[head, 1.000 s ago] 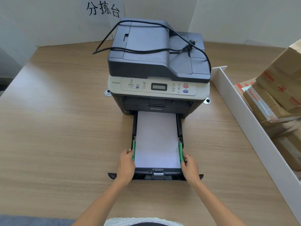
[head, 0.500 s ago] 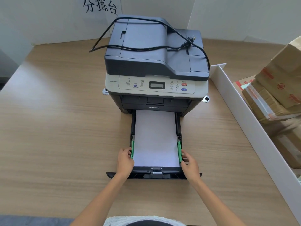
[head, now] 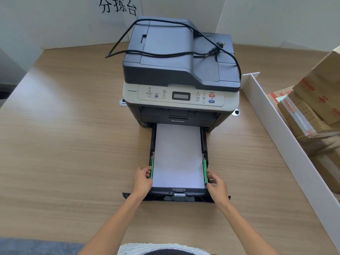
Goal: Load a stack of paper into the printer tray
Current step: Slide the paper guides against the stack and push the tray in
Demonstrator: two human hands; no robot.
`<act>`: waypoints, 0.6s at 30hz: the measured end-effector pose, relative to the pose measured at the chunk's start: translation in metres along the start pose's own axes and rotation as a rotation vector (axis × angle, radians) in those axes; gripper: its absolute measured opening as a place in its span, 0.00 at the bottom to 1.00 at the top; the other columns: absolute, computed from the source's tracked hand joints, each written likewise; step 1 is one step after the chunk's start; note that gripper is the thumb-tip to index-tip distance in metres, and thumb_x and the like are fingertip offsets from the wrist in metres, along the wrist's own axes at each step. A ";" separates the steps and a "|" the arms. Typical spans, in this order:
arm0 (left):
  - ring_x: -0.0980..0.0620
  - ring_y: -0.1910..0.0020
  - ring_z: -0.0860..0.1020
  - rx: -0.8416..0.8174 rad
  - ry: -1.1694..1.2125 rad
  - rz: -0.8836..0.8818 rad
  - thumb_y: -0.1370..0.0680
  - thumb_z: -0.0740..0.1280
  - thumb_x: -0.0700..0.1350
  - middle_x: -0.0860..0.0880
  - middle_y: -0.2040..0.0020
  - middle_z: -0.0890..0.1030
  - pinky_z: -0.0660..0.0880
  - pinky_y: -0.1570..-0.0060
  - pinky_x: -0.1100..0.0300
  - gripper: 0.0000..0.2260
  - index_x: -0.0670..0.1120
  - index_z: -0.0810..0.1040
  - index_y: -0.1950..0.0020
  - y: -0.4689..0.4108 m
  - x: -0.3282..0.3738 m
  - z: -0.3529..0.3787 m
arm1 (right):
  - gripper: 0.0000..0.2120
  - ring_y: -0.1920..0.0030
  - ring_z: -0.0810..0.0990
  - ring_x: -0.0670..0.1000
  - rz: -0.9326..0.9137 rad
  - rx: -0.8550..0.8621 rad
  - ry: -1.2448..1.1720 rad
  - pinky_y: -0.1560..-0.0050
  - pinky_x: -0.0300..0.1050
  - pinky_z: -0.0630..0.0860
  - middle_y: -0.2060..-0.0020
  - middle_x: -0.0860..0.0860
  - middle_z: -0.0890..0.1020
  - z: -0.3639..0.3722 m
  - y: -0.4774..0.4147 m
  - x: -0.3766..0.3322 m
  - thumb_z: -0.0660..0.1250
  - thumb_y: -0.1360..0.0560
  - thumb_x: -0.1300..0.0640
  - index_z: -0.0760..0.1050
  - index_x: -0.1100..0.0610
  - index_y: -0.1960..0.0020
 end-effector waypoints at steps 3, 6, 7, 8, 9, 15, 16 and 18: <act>0.50 0.55 0.69 -0.009 -0.001 -0.002 0.30 0.58 0.22 0.44 0.51 0.67 0.70 0.63 0.79 0.24 0.35 0.72 0.35 0.000 0.000 0.000 | 0.26 0.56 0.76 0.52 0.008 -0.006 -0.003 0.62 0.24 0.73 0.49 0.56 0.78 -0.001 0.001 -0.002 0.63 0.28 0.73 0.71 0.56 0.33; 0.49 0.55 0.68 -0.031 0.001 -0.006 0.30 0.57 0.22 0.46 0.53 0.66 0.70 0.58 0.74 0.24 0.35 0.73 0.36 0.002 0.004 0.000 | 0.26 0.55 0.75 0.52 -0.002 -0.015 -0.005 0.61 0.28 0.73 0.50 0.56 0.77 -0.001 0.003 -0.007 0.63 0.29 0.73 0.71 0.57 0.33; 0.49 0.55 0.68 -0.037 0.000 -0.007 0.30 0.57 0.22 0.47 0.55 0.66 0.69 0.55 0.70 0.24 0.36 0.73 0.36 0.002 0.006 0.000 | 0.27 0.55 0.75 0.52 -0.005 -0.018 -0.003 0.59 0.31 0.72 0.50 0.56 0.77 -0.001 0.003 -0.008 0.62 0.29 0.74 0.71 0.57 0.33; 0.49 0.55 0.68 -0.040 0.000 -0.008 0.30 0.56 0.22 0.49 0.56 0.65 0.68 0.51 0.67 0.24 0.36 0.73 0.36 0.003 0.007 0.000 | 0.27 0.54 0.75 0.52 -0.005 -0.021 -0.001 0.57 0.33 0.71 0.50 0.56 0.77 -0.001 0.004 -0.009 0.62 0.29 0.74 0.71 0.57 0.33; 0.49 0.55 0.68 -0.043 -0.002 -0.004 0.30 0.56 0.22 0.49 0.57 0.65 0.67 0.49 0.65 0.25 0.36 0.73 0.36 0.003 0.008 0.000 | 0.27 0.54 0.75 0.52 -0.002 -0.022 -0.004 0.55 0.34 0.70 0.50 0.55 0.77 -0.001 0.004 -0.009 0.62 0.29 0.74 0.70 0.58 0.33; 0.48 0.53 0.67 -0.070 -0.011 0.009 0.30 0.55 0.22 0.43 0.50 0.65 0.69 0.50 0.62 0.27 0.38 0.73 0.34 0.005 0.008 0.000 | 0.26 0.56 0.76 0.47 0.008 -0.025 -0.013 0.61 0.29 0.74 0.50 0.54 0.78 -0.002 0.006 -0.009 0.64 0.28 0.72 0.70 0.56 0.32; 0.48 0.54 0.67 -0.071 -0.015 0.011 0.30 0.55 0.22 0.43 0.50 0.65 0.69 0.50 0.62 0.27 0.39 0.73 0.34 0.005 0.008 0.000 | 0.27 0.56 0.76 0.46 0.011 -0.025 -0.013 0.61 0.30 0.75 0.50 0.54 0.78 -0.002 0.007 -0.010 0.63 0.28 0.72 0.70 0.56 0.32; 0.48 0.54 0.67 -0.081 -0.025 0.021 0.30 0.55 0.22 0.43 0.50 0.64 0.69 0.51 0.63 0.27 0.40 0.73 0.34 0.006 0.009 0.001 | 0.27 0.55 0.76 0.47 0.009 -0.019 -0.015 0.61 0.32 0.74 0.50 0.53 0.78 -0.002 0.007 -0.010 0.63 0.28 0.72 0.70 0.56 0.32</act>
Point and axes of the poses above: each hand's wrist, its own y-axis away from the middle knuckle, its own z-axis out of the palm, x = y × z, the point moved 8 cm from there along -y, towards the middle knuckle
